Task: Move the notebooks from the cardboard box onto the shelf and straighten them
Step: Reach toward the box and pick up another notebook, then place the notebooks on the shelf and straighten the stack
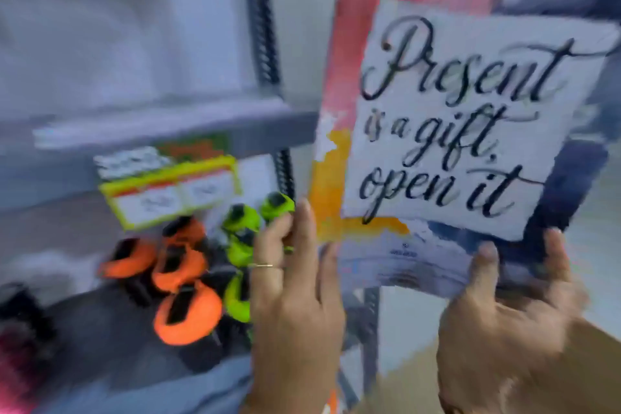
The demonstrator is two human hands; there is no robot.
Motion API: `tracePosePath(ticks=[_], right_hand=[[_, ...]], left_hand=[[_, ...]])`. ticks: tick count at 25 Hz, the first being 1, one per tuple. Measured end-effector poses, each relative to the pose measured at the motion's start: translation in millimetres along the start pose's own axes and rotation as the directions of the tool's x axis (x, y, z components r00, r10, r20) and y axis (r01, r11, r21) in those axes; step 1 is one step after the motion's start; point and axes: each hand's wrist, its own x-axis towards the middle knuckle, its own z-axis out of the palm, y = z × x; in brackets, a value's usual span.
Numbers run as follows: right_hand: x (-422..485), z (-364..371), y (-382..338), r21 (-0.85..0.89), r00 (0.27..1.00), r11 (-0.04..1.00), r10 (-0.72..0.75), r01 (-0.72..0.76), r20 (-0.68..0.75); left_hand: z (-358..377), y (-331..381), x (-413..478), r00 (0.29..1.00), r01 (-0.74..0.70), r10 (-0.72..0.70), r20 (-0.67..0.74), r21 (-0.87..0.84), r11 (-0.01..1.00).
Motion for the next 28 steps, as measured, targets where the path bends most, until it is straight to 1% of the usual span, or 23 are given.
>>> tracePosePath(ticks=[2,4,6,7,9,10,12,13,14,15,16,17,18,19,20,21,22,23,24,25,26,27,28], right_hand=[[-6.6,53.9,-44.6,0.076,0.976,0.984,-0.171,0.161,0.136],[-12.4,107.6,-85.6,0.114,0.914,0.955,-0.295,0.274,0.278],[-10.1,153.5,-109.5,0.081,0.812,0.946,-0.311,0.313,0.494],[-7.7,175.2,-117.3,0.063,0.734,0.943,-0.296,0.328,0.611],[0.0,209.1,-130.0,-0.043,0.548,0.924,-0.187,0.380,0.815],[3.3,219.8,-135.1,-0.141,0.451,0.892,-0.077,0.429,0.889],[6.2,231.2,-140.8,-0.295,0.280,0.816,0.171,0.496,0.945],[5.3,234.2,-142.1,-0.320,0.236,0.801,0.228,0.506,0.944],[4.1,233.7,-142.8,-0.325,0.225,0.802,0.242,0.502,0.944],[4.0,230.2,-141.9,-0.294,0.252,0.815,0.188,0.500,0.949],[3.7,222.9,-138.4,-0.220,0.318,0.847,0.064,0.483,0.946],[4.1,209.8,-130.1,-0.096,0.427,0.885,-0.122,0.455,0.896],[8.0,188.0,-119.1,0.036,0.568,0.902,-0.302,0.431,0.765],[12.8,160.5,-105.2,0.155,0.702,0.878,-0.458,0.452,0.546],[16.3,126.9,-85.3,0.206,0.782,0.853,-0.521,0.479,0.343],[17.4,94.6,-61.1,0.198,0.827,0.854,-0.517,0.481,0.222],[18.2,64.1,-30.5,0.124,0.869,0.887,-0.460,0.444,0.180],[19.5,25.2,9.7,-0.029,0.924,0.941,-0.324,0.337,0.203],[14.6,-16.4,51.4,-0.210,0.960,0.959,-0.137,0.190,0.243],[5.2,-58.3,91.5,-0.378,0.960,0.924,0.054,0.057,0.276],[-7.6,-106.8,130.3,-0.537,0.928,0.839,0.263,-0.086,0.263],[-20.8,-154.6,165.1,-0.682,0.872,0.694,0.458,-0.229,0.174],[-32.0,-201.6,199.0,-0.790,0.787,0.502,0.616,-0.352,0.041]], left_hand=[[-44.9,-17.5,46.6,0.991,0.066,-0.051,-0.126,0.113,0.991],[-84.2,-33.0,92.0,0.967,0.226,-0.194,-0.165,0.206,0.952],[-101.4,-47.4,131.0,0.936,0.352,-0.330,-0.123,0.333,0.875],[-106.7,-54.6,148.7,0.927,0.368,-0.365,-0.089,0.414,0.833],[-107.2,-71.9,176.2,0.899,0.364,-0.438,-0.001,0.558,0.746],[-105.8,-79.2,185.2,0.868,0.365,-0.494,0.047,0.613,0.700],[-105.7,-90.5,196.0,0.761,0.406,-0.638,0.118,0.680,0.610],[-105.9,-92.7,198.1,0.711,0.420,-0.690,0.139,0.703,0.574],[-106.7,-91.2,199.4,0.687,0.415,-0.712,0.146,0.725,0.549],[-107.7,-88.6,200.4,0.703,0.385,-0.697,0.140,0.749,0.539],[-107.4,-84.6,199.8,0.771,0.323,-0.626,0.119,0.774,0.545],[-104.7,-78.1,196.0,0.872,0.240,-0.482,0.087,0.783,0.574],[-92.3,-68.7,187.7,0.959,0.141,-0.277,0.055,0.755,0.641],[-74.5,-54.9,172.3,0.999,0.026,-0.051,0.016,0.695,0.719],[-52.3,-35.5,147.1,0.990,-0.117,0.142,0.006,0.596,0.795],[-28.3,-16.7,117.0,0.963,-0.264,0.262,0.069,0.457,0.849],[2.2,0.0,83.8,0.924,-0.376,0.336,0.181,0.277,0.884],[39.4,15.1,44.3,0.891,-0.365,0.325,0.318,0.071,0.928],[74.4,24.9,1.2,0.844,-0.222,0.236,0.481,-0.088,0.971],[103.9,36.2,-46.0,0.699,-0.017,0.133,0.702,-0.170,0.985],[132.0,45.8,-98.4,0.473,0.151,0.045,0.880,-0.131,0.980],[159.0,49.7,-151.1,0.203,0.213,-0.027,0.979,-0.018,0.977],[182.0,51.8,-201.6,-0.061,0.171,-0.079,0.995,0.088,0.981]])
